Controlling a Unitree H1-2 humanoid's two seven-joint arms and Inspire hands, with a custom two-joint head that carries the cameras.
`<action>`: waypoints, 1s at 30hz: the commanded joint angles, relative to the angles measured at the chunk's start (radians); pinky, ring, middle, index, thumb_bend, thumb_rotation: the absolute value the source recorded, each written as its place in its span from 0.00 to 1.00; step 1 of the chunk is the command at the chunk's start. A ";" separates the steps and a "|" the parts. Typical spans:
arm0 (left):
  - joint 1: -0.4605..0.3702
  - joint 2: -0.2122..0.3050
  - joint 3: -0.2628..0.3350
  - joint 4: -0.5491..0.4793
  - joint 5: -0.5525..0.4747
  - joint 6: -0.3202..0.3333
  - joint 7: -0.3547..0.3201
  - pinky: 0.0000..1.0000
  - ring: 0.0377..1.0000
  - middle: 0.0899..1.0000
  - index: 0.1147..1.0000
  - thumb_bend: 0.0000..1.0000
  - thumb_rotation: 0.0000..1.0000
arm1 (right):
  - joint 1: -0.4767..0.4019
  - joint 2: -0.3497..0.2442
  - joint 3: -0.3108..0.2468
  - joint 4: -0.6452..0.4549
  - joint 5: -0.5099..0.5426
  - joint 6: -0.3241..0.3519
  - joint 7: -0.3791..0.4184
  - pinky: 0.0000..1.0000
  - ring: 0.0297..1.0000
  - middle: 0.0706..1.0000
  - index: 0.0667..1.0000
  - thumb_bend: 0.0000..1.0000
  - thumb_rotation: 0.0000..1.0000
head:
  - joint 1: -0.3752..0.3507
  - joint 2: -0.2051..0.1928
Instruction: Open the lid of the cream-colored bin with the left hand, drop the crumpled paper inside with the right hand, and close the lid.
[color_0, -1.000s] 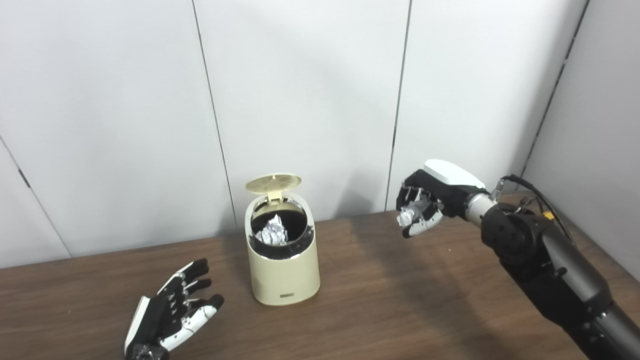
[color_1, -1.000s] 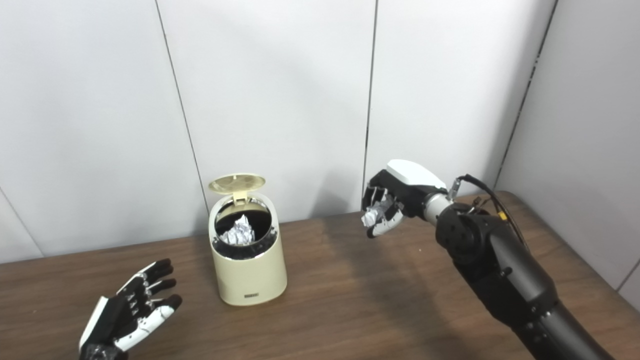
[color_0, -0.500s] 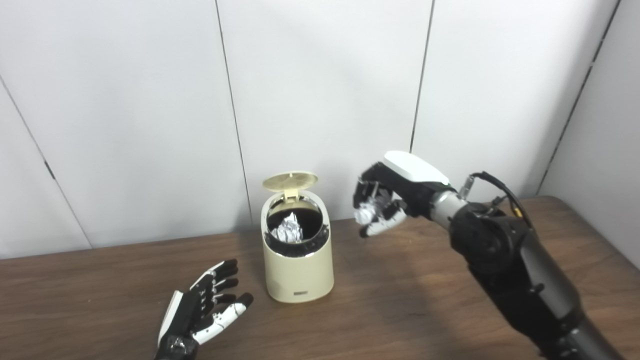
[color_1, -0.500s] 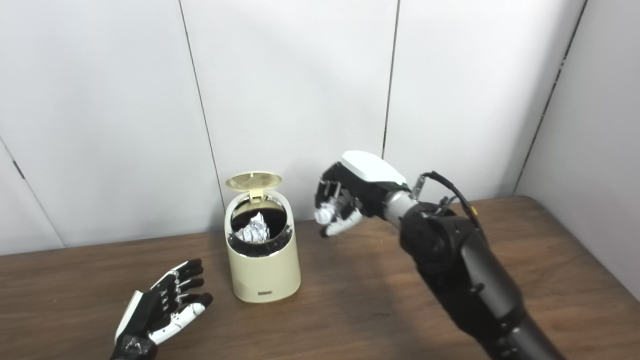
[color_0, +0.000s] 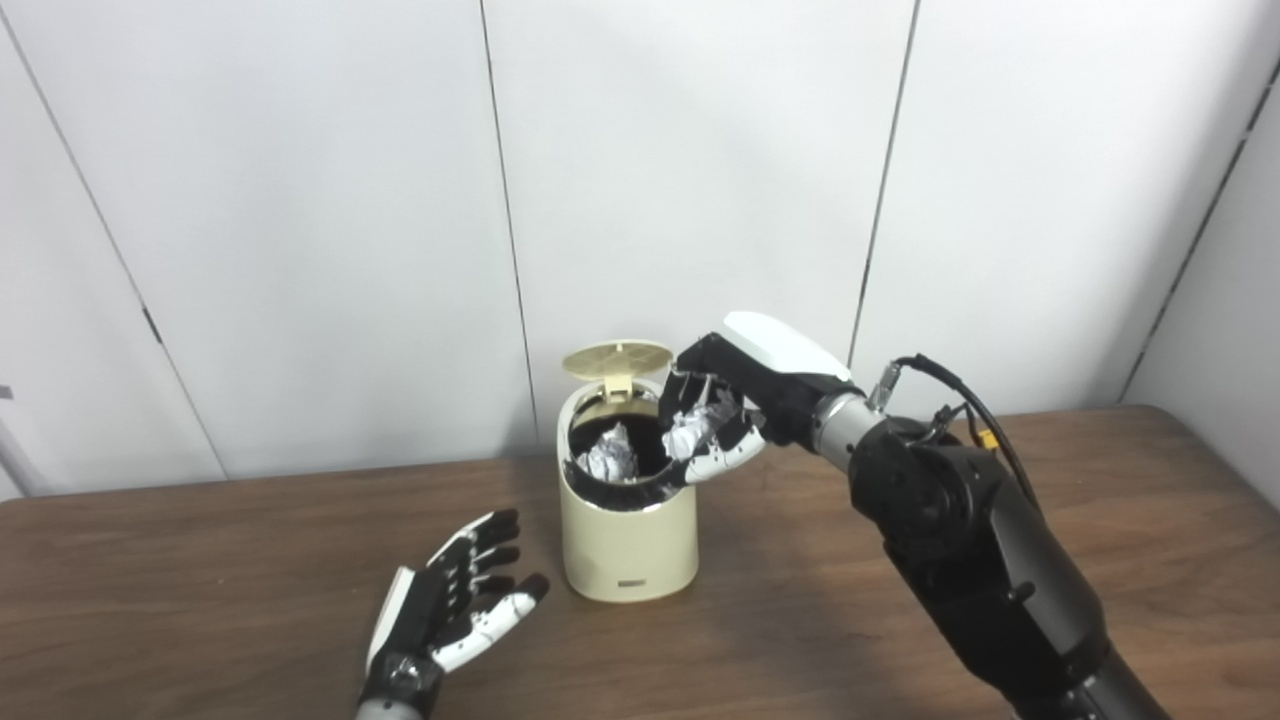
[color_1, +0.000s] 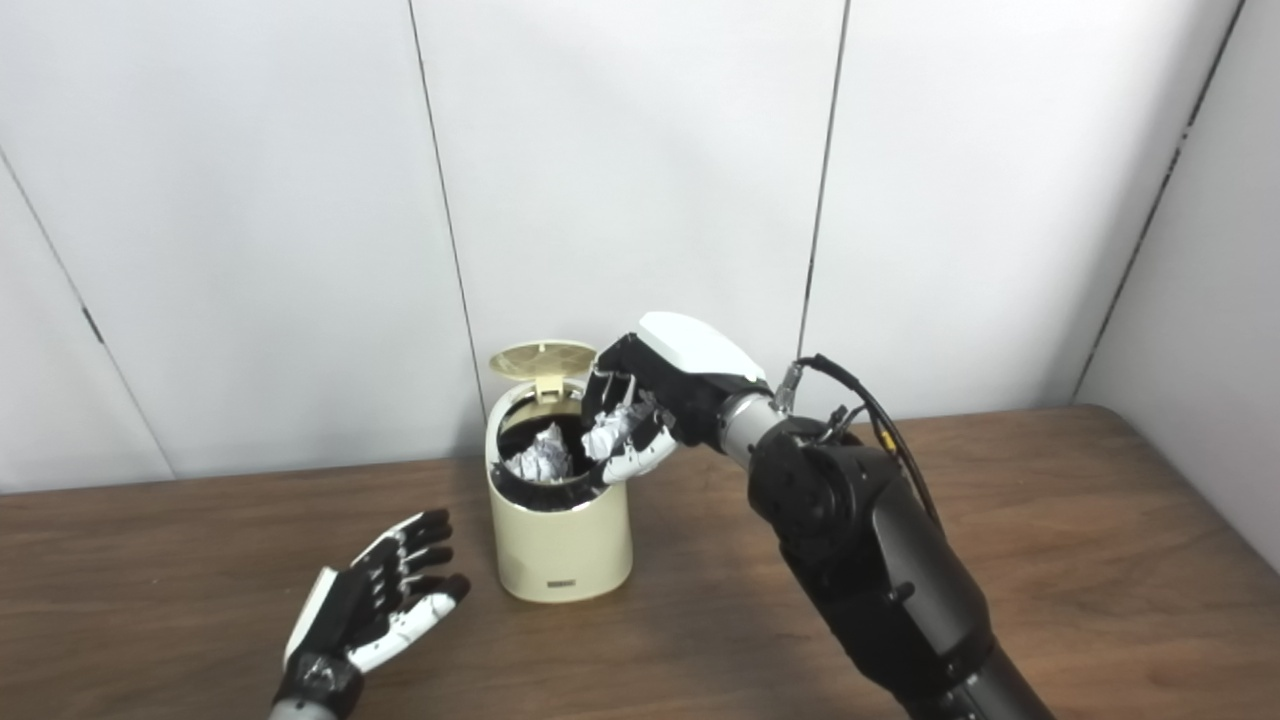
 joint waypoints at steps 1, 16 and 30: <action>-0.038 -0.007 -0.001 -0.009 -0.002 -0.048 0.011 0.71 0.80 0.83 0.86 0.72 0.37 | -0.051 0.010 -0.008 0.003 -0.005 -0.014 -0.042 0.46 0.43 0.45 0.44 0.52 0.00 | 0.004 0.000; -0.039 -0.034 -0.004 0.003 -0.014 -0.061 0.010 0.69 0.81 0.84 0.87 0.72 0.32 | -0.076 0.071 0.002 0.192 0.015 -0.088 -0.191 0.33 0.38 0.46 0.46 0.52 0.00 | 0.049 -0.003; -0.037 -0.041 -0.008 0.010 -0.018 -0.070 0.002 0.69 0.80 0.84 0.86 0.72 0.32 | -0.076 0.110 0.004 0.271 0.085 -0.187 -0.297 0.35 0.40 0.47 0.45 0.51 0.00 | 0.057 0.002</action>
